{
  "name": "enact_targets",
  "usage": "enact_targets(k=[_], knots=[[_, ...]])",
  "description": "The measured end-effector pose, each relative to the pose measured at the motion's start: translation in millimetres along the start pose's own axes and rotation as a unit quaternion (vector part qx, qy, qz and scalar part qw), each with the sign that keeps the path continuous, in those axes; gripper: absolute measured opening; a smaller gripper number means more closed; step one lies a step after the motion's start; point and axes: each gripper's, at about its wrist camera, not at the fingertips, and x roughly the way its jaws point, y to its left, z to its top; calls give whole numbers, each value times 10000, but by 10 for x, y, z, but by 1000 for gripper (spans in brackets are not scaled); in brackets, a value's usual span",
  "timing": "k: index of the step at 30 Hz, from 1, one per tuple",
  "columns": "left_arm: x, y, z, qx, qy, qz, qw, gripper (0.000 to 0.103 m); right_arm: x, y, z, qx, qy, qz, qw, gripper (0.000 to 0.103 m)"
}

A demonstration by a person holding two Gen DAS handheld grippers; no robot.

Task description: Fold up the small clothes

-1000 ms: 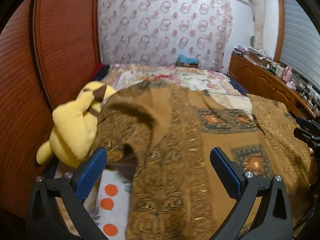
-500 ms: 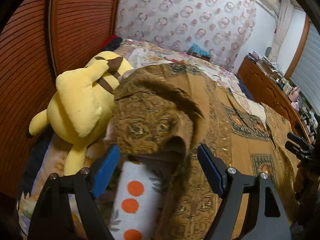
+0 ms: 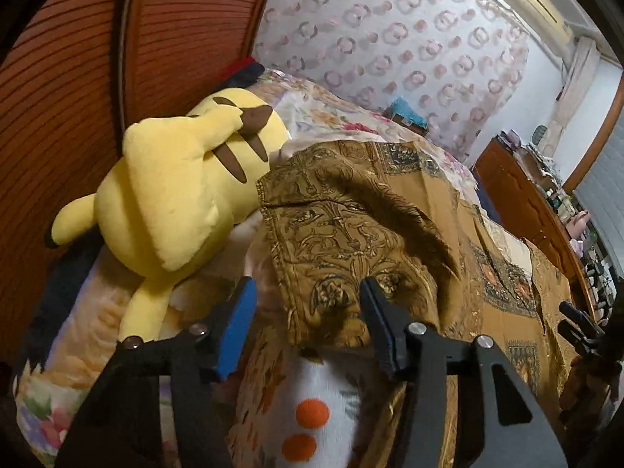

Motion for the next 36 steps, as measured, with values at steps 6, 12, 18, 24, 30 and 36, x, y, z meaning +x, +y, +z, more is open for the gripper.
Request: enact_targets(k=[6,12,18,24,30,36], knots=[[95,-11,36,167,128,-14,9998,11,-32,-55,-5,61,-53,-60,9999,103],[-55,-136,61,475,-18,52,9989,2,-40,-129,-32,174,-56,-86,9998,103],[-295,-407,246,731,-323,-118,9967,2,-58,-150,-31,161,-113,-78,9998,103],[-471,-1119,507,1425,-597,-675,9857,2,-136,-193,-22,241,-220,-115,9994,103],[-440,-1862,444,2121,-420,-1197,9690,2,-278,-224,-35,304,-367,-189,9987,103],[-396,-1986,303,2185,-149,-1287,9672,5,-348,-287,-98,373,-366,-285,9982,103]])
